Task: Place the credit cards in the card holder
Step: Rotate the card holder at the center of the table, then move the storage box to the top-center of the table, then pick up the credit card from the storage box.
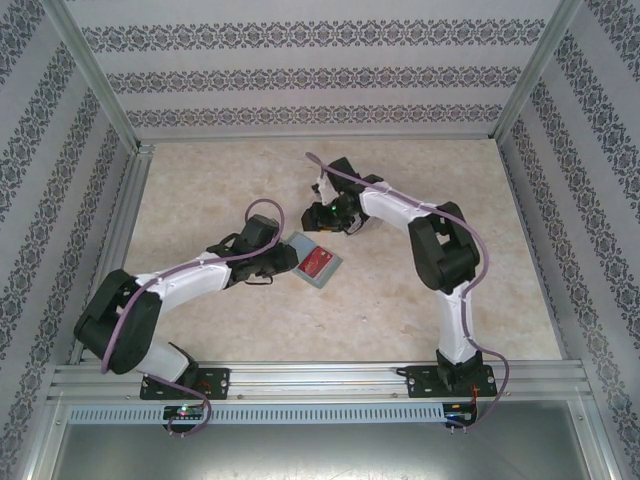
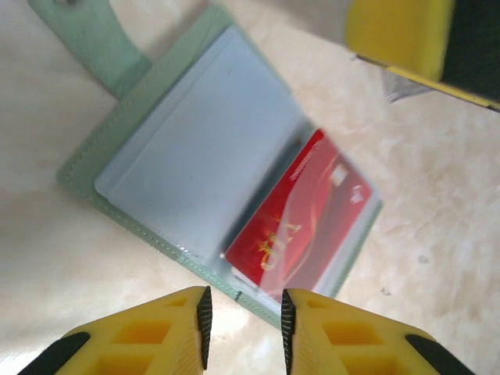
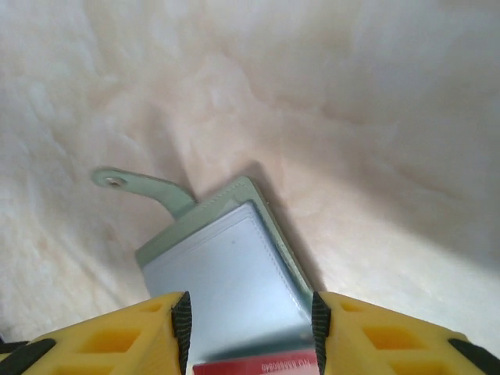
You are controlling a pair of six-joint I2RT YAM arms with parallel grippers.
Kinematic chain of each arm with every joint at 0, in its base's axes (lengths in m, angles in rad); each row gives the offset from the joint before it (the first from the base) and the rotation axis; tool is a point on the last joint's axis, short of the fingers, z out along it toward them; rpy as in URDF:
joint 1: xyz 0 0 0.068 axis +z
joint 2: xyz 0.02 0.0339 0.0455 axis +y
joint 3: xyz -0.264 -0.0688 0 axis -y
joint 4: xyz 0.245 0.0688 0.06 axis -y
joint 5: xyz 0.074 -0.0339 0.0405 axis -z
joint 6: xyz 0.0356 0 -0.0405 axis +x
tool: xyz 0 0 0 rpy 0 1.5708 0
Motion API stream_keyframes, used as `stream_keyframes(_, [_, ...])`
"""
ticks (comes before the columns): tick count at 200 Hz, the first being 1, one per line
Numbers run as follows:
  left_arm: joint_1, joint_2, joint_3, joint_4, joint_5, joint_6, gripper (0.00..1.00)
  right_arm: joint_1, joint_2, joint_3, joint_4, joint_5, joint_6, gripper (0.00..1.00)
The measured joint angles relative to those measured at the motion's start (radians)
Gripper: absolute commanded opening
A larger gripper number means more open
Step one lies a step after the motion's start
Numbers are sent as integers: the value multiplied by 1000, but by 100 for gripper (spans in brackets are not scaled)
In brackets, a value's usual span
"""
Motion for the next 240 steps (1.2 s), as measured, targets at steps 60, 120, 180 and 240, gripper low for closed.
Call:
stream_keyframes(60, [1, 36, 179, -64, -53, 68, 37, -147, -218, -1, -36, 112, -58, 48])
stream_keyframes(120, [3, 407, 574, -47, 64, 112, 41, -344, -239, -7, -75, 183, -76, 49])
stream_keyframes(180, [3, 647, 743, -38, 183, 89, 44, -378, -80, 29, -134, 157, -79, 49])
stream_keyframes(240, [3, 702, 777, -37, 237, 67, 46, -359, 10, 138, -180, 119, -88, 49])
